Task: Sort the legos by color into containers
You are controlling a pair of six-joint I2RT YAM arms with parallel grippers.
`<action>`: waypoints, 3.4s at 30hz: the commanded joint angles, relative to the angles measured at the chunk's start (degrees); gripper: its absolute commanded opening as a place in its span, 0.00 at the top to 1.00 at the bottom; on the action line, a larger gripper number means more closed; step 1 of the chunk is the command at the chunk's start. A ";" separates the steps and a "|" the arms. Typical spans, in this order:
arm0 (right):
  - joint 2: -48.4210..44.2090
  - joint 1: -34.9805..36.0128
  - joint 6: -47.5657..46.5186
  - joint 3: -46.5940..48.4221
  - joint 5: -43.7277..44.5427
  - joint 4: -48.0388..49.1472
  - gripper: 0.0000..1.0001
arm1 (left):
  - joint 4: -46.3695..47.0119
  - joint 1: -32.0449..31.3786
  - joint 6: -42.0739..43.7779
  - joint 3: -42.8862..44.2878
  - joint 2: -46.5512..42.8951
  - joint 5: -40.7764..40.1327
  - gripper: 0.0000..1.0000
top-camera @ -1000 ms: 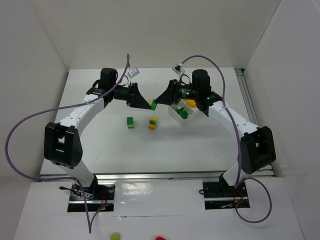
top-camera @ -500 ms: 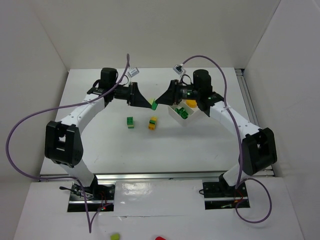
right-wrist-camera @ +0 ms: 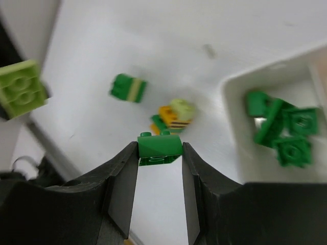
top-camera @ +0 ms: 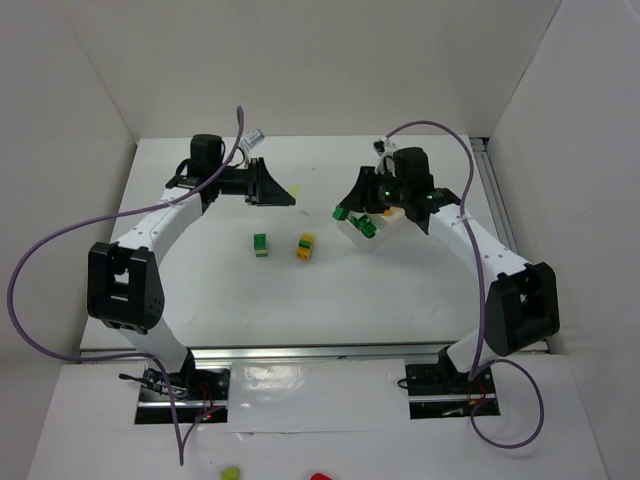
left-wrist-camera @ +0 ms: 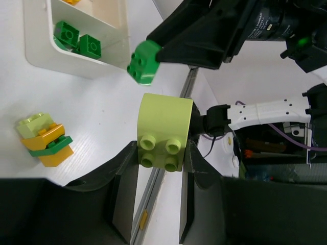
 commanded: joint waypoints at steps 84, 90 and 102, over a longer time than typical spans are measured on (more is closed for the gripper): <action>-34.34 -6.30 13.21 -14.97 56.31 -4.23 0.21 | 29.98 -28.95 -24.23 71.63 65.84 -46.14 0.13; -34.34 -6.83 13.21 -14.97 55.78 -4.23 0.21 | 31.12 -28.95 -24.75 71.11 65.32 -45.00 0.11; -34.87 -6.83 10.67 -10.57 52.98 -7.48 0.21 | 19.19 -28.95 -9.92 38.97 34.59 -42.26 0.08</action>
